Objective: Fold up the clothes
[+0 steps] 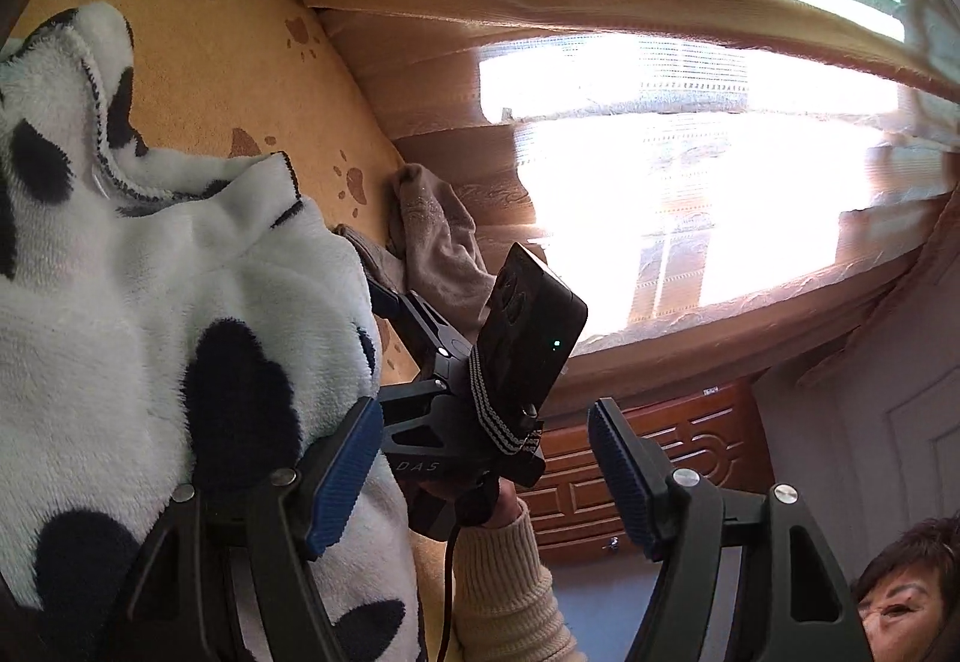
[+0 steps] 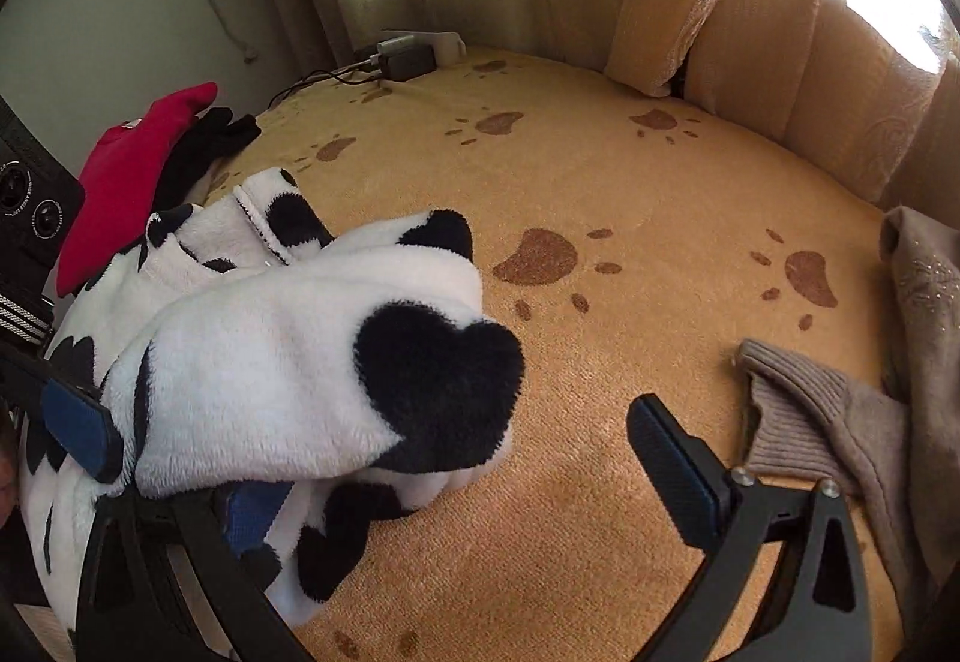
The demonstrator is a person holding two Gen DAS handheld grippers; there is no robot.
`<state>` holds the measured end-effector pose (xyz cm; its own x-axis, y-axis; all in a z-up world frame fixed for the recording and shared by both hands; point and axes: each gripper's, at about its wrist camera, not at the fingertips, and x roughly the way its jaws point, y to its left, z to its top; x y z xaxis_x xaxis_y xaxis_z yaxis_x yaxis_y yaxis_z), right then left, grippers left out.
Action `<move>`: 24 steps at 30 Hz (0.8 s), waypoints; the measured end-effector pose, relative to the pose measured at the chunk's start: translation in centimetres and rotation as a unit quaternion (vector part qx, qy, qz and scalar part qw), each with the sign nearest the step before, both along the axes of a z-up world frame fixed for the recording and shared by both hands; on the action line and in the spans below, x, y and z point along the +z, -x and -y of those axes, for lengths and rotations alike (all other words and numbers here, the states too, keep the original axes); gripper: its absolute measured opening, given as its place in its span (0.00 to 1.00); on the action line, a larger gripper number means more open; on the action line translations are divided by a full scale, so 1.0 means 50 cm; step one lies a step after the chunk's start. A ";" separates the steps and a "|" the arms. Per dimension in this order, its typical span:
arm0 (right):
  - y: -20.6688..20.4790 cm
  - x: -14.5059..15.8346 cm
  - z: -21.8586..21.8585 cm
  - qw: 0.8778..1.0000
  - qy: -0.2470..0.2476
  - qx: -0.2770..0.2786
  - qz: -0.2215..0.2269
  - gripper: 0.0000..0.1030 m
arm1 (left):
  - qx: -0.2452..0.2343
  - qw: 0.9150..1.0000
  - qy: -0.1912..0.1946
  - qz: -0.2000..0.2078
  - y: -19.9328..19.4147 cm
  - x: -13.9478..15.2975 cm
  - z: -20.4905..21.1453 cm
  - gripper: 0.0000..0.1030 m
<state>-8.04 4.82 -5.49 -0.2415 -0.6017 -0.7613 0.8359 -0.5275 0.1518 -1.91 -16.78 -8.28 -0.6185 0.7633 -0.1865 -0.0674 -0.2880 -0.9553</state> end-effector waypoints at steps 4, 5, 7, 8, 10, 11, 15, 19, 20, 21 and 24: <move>0.005 0.029 -0.038 1.000 -0.006 0.005 -0.010 1.00 | -0.010 1.000 0.010 -0.001 -0.003 0.002 -0.001 0.71; 0.007 0.037 -0.051 1.000 -0.003 0.005 -0.006 1.00 | -0.012 1.000 0.009 -0.001 -0.005 0.002 0.001 0.71; 0.018 0.052 -0.078 1.000 0.007 -0.009 0.000 1.00 | -0.012 1.000 0.003 0.003 -0.007 0.002 0.007 0.71; 0.024 0.059 -0.092 1.000 0.013 -0.018 0.003 1.00 | -0.011 1.000 0.000 0.006 -0.007 0.003 0.008 0.71; 0.041 0.073 -0.118 0.999 0.031 -0.041 0.012 1.00 | -0.009 1.000 -0.004 0.013 -0.004 0.006 0.009 0.71; 0.054 0.074 -0.125 0.997 0.041 -0.055 0.022 1.00 | -0.009 1.000 -0.004 0.014 -0.001 0.009 0.007 0.71; 0.077 0.066 -0.096 0.996 0.048 -0.058 0.046 1.00 | -0.007 1.000 -0.007 0.005 0.007 0.023 0.001 0.73; 0.085 0.056 -0.046 0.997 0.044 -0.038 0.060 1.00 | -0.012 1.000 -0.014 0.011 0.010 0.010 -0.009 0.74; 0.086 0.054 -0.033 0.997 0.043 -0.033 0.063 1.00 | -0.012 1.000 -0.015 0.012 0.007 0.004 -0.011 0.74; 0.088 0.051 -0.020 0.997 0.042 -0.028 0.067 1.00 | -0.011 1.000 -0.015 0.012 0.003 -0.002 -0.013 0.74; 0.094 0.043 0.018 0.996 0.038 -0.012 0.077 1.00 | -0.007 1.000 -0.001 -0.010 -0.015 0.001 -0.020 0.74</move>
